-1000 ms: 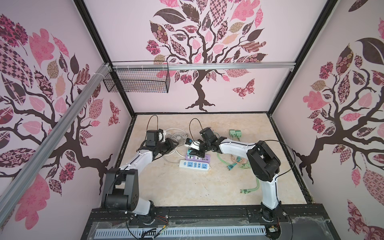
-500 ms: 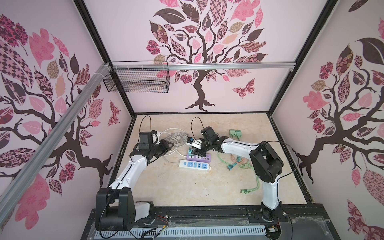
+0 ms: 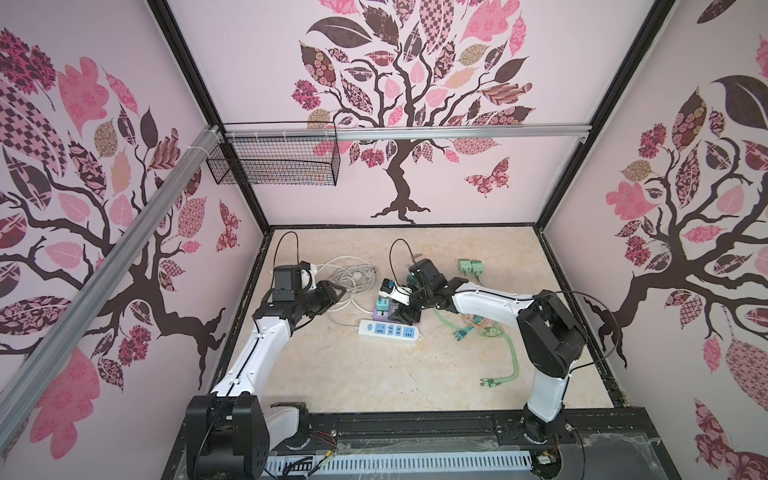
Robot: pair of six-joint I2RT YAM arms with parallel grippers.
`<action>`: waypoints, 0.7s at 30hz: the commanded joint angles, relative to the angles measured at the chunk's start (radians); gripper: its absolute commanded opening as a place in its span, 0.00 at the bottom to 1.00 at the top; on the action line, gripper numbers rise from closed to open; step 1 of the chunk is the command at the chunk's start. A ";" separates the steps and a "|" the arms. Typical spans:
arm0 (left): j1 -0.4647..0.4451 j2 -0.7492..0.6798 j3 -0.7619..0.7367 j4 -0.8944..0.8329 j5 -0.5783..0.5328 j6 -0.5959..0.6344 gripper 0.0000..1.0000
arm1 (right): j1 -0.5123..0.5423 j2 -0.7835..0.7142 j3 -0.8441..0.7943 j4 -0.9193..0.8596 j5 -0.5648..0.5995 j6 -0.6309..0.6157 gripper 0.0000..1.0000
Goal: Insert the plug
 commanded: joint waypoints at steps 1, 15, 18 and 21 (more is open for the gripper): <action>0.005 -0.013 0.010 -0.013 0.000 0.021 0.42 | 0.013 -0.096 -0.032 -0.045 -0.026 0.034 0.65; 0.009 -0.041 0.007 -0.053 0.010 0.054 0.47 | -0.069 -0.464 -0.278 0.027 -0.292 0.249 0.60; 0.010 -0.062 0.013 -0.075 0.009 0.070 0.52 | -0.172 -0.561 -0.359 0.193 -0.274 0.434 0.57; 0.009 -0.098 0.008 -0.087 0.001 0.084 0.60 | -0.206 -0.603 -0.379 0.254 -0.079 0.530 0.60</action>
